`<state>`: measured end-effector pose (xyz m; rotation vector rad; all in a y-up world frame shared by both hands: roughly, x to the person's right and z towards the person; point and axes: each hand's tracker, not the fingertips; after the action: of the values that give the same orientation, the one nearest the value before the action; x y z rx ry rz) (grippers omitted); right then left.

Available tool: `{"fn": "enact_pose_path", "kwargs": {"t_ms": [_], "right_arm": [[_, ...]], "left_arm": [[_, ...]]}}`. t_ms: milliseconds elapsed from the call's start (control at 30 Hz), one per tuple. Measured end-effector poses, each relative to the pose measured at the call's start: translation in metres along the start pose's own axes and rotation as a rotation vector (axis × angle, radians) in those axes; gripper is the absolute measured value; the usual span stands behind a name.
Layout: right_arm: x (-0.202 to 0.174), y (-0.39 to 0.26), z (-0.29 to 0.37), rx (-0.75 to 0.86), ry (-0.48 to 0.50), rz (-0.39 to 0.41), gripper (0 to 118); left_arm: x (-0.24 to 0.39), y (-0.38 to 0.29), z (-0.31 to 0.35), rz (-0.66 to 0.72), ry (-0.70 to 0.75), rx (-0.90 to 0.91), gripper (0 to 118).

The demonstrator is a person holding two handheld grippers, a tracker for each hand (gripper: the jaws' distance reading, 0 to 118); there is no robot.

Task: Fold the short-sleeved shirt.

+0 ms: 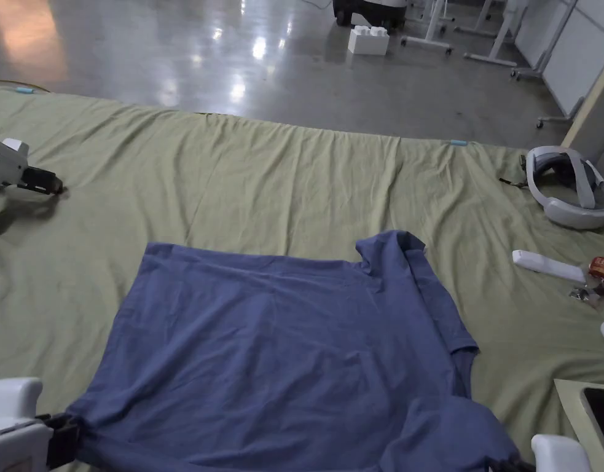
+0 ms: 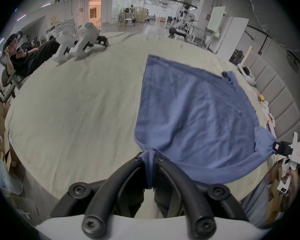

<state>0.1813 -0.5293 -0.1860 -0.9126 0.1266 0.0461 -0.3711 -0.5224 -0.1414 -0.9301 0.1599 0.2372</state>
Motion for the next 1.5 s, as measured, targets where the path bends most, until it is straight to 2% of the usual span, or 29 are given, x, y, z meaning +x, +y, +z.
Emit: {"fn": "enact_pose_path", "kwargs": {"t_ms": [233, 533, 667, 733, 767, 833, 867, 933, 967, 1000, 1033, 1233, 1367, 1433, 1500], "right_arm": [[-0.005, 0.078, -0.017, 0.061, -0.004, 0.049, 15], [0.003, 0.149, -0.096, 0.016, -0.015, -0.058, 15], [0.002, 0.155, -0.126, -0.022, -0.026, -0.065, 15], [-0.002, 0.156, -0.133, -0.03, -0.045, -0.035, 22], [-0.003, 0.155, -0.133, -0.03, -0.062, -0.018, 29], [-0.006, 0.155, -0.128, -0.007, -0.088, 0.017, 34], [-0.007, 0.155, -0.123, 0.018, -0.098, 0.02, 34], [-0.007, 0.152, -0.107, 0.074, -0.077, 0.006, 37], [-0.009, 0.151, -0.099, 0.108, -0.076, -0.003, 46], [-0.011, 0.15, -0.093, 0.137, -0.07, -0.003, 57], [-0.015, 0.148, -0.083, 0.182, -0.061, 0.006, 60], [-0.046, 0.127, -0.031, 0.401, -0.035, 0.047, 60], [-0.078, 0.107, 0.003, 0.6, -0.093, 0.052, 58], [-0.09, 0.097, 0.02, 0.682, -0.089, 0.033, 50], [-0.1, 0.09, 0.032, 0.732, -0.055, 0.021, 27]], "left_arm": [[0.011, 0.069, -0.02, -0.027, 0.001, 0.05, 11], [0.011, 0.124, -0.08, 0.031, 0.016, -0.007, 11], [0.011, 0.131, -0.102, 0.056, 0.004, -0.048, 11], [0.011, 0.135, -0.108, 0.056, -0.003, -0.058, 12], [0.011, 0.136, -0.11, 0.056, -0.004, -0.06, 16], [0.014, 0.135, -0.107, 0.04, -0.004, -0.056, 45], [0.016, 0.134, -0.104, 0.023, 0.003, -0.036, 45], [0.018, 0.133, -0.091, -0.002, 0.014, 0.003, 54], [0.02, 0.131, -0.084, -0.001, 0.003, 0.033, 66], [0.021, 0.13, -0.079, -0.002, -0.011, 0.066, 67], [0.02, 0.128, -0.07, -0.002, -0.024, 0.092, 66], [0.048, 0.102, -0.021, -0.11, -0.028, 0.325, 66], [0.068, 0.079, 0.004, -0.206, 0.066, 0.535, 66], [0.073, 0.067, 0.011, -0.203, 0.097, 0.605, 66], [0.079, 0.058, 0.022, -0.189, 0.1, 0.656, 62]]}}
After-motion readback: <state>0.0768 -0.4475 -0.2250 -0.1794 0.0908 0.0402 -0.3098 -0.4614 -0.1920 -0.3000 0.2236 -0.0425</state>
